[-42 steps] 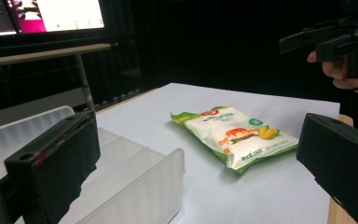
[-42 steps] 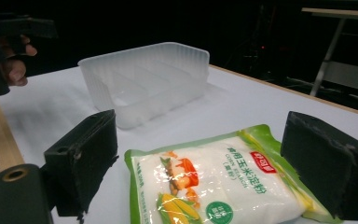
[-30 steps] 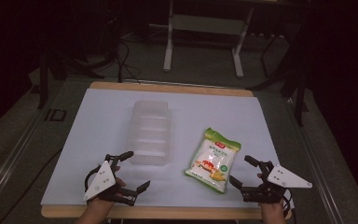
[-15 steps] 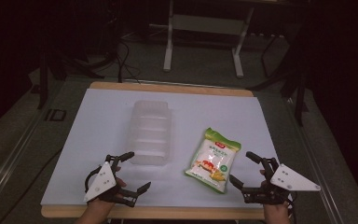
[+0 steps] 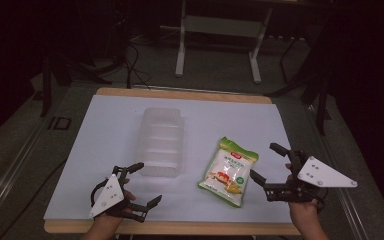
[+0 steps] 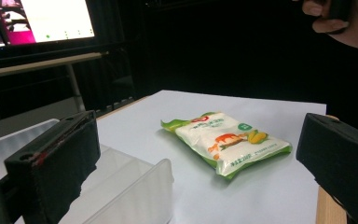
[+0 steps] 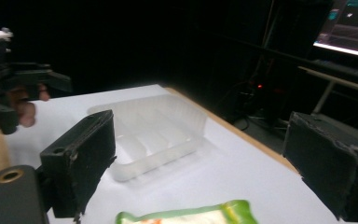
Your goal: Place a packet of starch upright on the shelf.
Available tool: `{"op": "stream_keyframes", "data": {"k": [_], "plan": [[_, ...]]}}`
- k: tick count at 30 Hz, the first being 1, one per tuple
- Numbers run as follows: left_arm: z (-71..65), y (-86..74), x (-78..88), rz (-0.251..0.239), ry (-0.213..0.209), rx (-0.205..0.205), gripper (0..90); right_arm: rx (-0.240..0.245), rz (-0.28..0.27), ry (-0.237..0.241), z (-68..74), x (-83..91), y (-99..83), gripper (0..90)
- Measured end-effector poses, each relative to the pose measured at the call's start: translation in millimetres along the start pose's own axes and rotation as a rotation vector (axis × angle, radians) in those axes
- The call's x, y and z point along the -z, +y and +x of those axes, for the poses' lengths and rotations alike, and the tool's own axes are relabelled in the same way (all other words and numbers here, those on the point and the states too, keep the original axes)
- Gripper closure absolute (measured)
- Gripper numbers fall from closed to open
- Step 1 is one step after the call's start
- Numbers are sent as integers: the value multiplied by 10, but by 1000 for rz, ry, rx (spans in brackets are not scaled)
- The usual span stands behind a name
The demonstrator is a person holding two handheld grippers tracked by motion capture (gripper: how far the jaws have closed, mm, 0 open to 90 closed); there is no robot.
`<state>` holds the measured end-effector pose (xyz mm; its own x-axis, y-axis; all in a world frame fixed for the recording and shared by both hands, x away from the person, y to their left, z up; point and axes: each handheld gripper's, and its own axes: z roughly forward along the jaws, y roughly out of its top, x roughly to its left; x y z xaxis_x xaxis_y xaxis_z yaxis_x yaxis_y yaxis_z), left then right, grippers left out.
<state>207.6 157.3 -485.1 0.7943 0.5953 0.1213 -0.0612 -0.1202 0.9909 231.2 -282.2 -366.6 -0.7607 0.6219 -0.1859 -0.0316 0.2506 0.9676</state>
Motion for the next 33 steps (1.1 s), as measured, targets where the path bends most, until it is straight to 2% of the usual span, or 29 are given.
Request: {"op": "stream_keyframes", "data": {"k": [2, 4, 10, 13, 15, 18, 20, 22, 25, 33], "plan": [[1, -2, -1, 4, -1, 1, 0, 7, 16, -2, -36, -48, 21, 92], [1, -3, -3, 4, 0, 1, 0, -17, 20, 15, -97, -92, 14, 93], [4, -3, -2, 3, 1, 1, 0, -65, 43, -23, -276, -221, -80, 93], [11, -9, -9, 8, -1, 6, 0, -79, 56, -81, -344, -275, -116, 93], [13, -11, -11, 12, 0, 6, 0, -83, 63, -83, -413, -311, -159, 93], [18, -8, -2, 9, -2, 1, 0, -80, 95, -66, -516, -379, -251, 93], [21, -8, 1, 3, 0, 5, 0, -94, 123, -63, -577, -431, -331, 93], [26, -11, 0, 6, 0, 6, 0, -141, 137, -47, -664, -484, -435, 93], [22, -13, -6, 8, -1, 4, 0, -188, 165, -58, -762, -562, -597, 93], [20, -21, -17, 17, -5, 0, 0, -255, 252, -32, -894, -727, -984, 93]]}}
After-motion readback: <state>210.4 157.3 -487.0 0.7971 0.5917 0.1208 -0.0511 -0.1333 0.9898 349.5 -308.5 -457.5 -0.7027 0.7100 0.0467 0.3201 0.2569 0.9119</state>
